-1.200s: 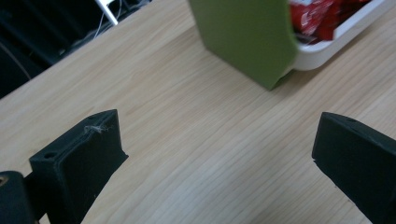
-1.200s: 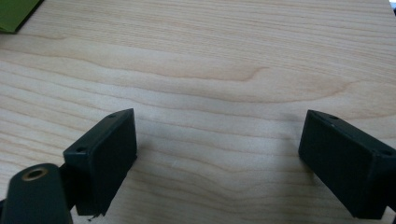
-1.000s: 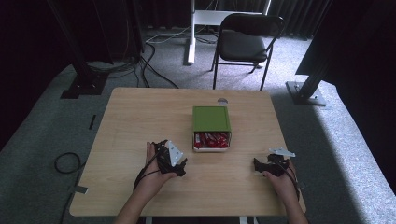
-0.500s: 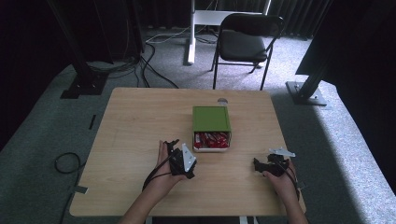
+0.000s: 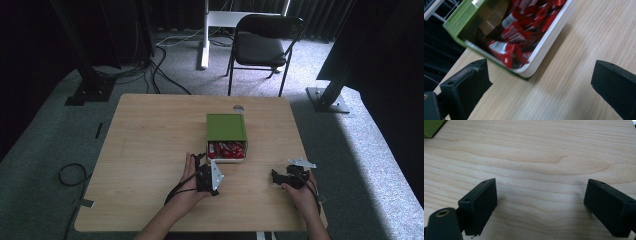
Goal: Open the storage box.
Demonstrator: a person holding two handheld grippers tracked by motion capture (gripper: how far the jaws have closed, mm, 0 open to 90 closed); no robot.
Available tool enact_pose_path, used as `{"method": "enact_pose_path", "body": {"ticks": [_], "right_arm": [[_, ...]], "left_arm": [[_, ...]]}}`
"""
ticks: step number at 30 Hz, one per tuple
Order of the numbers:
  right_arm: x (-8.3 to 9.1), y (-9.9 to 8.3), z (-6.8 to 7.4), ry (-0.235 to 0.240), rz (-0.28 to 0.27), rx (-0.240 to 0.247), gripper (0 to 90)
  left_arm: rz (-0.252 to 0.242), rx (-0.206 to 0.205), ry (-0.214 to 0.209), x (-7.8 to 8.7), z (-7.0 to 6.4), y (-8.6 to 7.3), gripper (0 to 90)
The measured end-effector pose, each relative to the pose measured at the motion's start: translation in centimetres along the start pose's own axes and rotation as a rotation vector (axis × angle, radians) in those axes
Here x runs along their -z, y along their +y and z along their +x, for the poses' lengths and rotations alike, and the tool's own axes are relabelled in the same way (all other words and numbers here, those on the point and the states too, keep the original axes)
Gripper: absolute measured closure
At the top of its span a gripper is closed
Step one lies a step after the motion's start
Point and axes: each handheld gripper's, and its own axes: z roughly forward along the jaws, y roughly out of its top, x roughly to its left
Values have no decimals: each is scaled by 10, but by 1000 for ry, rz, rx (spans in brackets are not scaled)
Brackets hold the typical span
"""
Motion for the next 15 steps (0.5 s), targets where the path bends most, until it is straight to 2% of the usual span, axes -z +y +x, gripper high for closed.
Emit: {"method": "enact_pose_path", "body": {"ticks": [3,4,5,8,10,11,15], "right_arm": [[0,0,0,0,0,0,108],[0,0,0,0,0,0,108],[0,0,0,0,0,0,108],[0,0,0,0,0,0,108],[0,0,0,0,0,0,108],[0,0,0,0,0,0,108],[0,0,0,0,0,0,108]], "left_arm": [[4,-42,16,-4,-4,3,26],[2,-75,21,-6,-8,6,26],[2,-75,21,-6,-8,6,26],[4,-110,12,-11,-12,8,26],[13,-146,19,-14,-14,8,26],[26,-164,5,-16,-15,8,26],[12,-188,4,-19,-18,11,26]]}}
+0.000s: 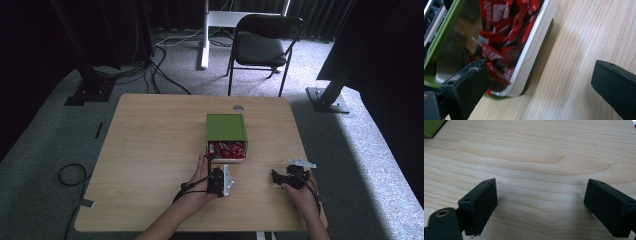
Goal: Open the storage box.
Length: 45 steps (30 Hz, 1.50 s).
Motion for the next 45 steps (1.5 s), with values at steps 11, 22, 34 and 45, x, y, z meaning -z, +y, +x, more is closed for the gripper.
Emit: {"method": "enact_pose_path", "body": {"ticks": [11,22,34,45], "right_arm": [[0,0,0,0,0,0,108],[0,0,0,0,0,0,108],[0,0,0,0,0,0,108],[0,0,0,0,1,0,108]], "left_arm": [[12,-73,-28,-10,-1,6,152],[77,-143,-52,-25,1,5,233],[131,-197,1,-36,2,6,400],[129,-284,105,-42,-3,4,547]]}}
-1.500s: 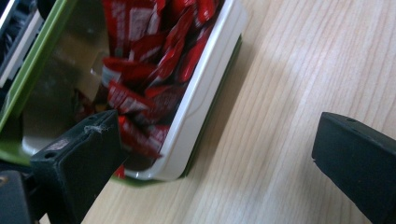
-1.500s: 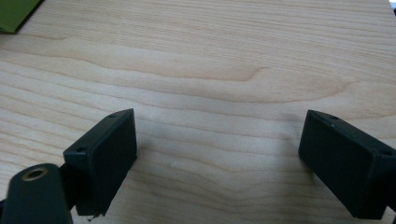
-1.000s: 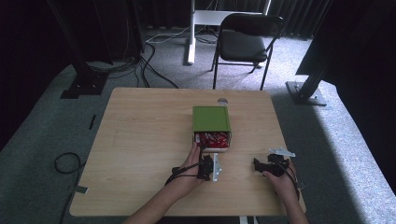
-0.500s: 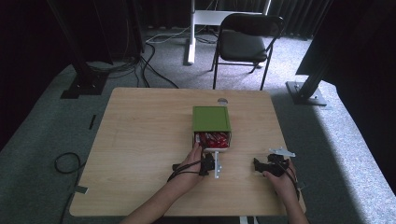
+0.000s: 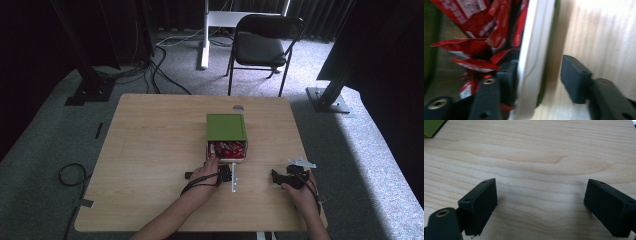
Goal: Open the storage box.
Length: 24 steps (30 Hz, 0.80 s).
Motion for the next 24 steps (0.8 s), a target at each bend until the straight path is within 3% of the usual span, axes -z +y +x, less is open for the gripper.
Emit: {"method": "enact_pose_path", "body": {"ticks": [2,3,5,24], "right_arm": [[0,0,0,0,0,0,108],[0,0,0,0,0,0,108],[0,0,0,0,0,0,108],[0,0,0,0,0,0,108]], "left_arm": [[0,-11,20,0,0,0,580],[1,-13,37,0,0,0,659],[4,-15,45,0,2,0,701],[14,-1,11,9,1,2,711]]}}
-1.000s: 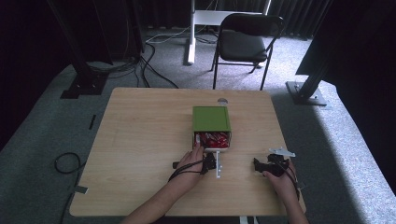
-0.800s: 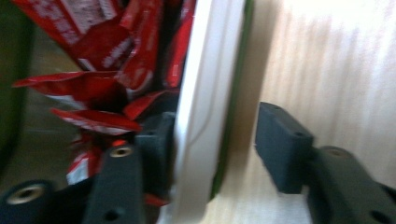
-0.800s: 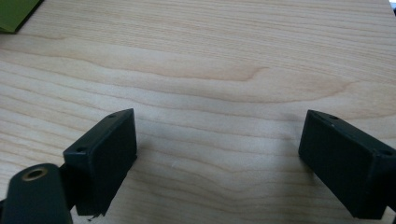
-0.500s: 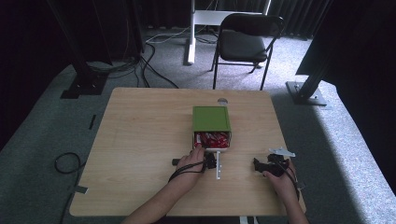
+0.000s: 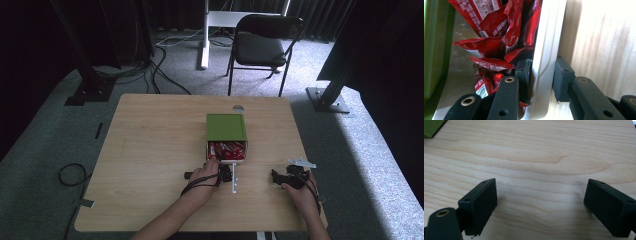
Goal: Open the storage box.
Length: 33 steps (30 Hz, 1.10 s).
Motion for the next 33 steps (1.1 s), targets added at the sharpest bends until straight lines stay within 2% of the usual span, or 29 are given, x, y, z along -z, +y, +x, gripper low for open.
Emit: {"method": "enact_pose_path", "body": {"ticks": [14,15,22,26,33], "right_arm": [[0,0,0,0,0,0,108],[0,0,0,0,0,1,108],[0,0,0,0,0,0,108],[0,0,0,0,0,0,108],[0,0,0,0,0,1,108]], "left_arm": [[-7,13,-35,17,-8,1,710],[-4,3,-36,19,-8,2,711],[-3,5,-50,26,-11,2,712],[-17,18,-46,29,-13,1,711],[-18,13,-50,37,-18,1,711]]}}
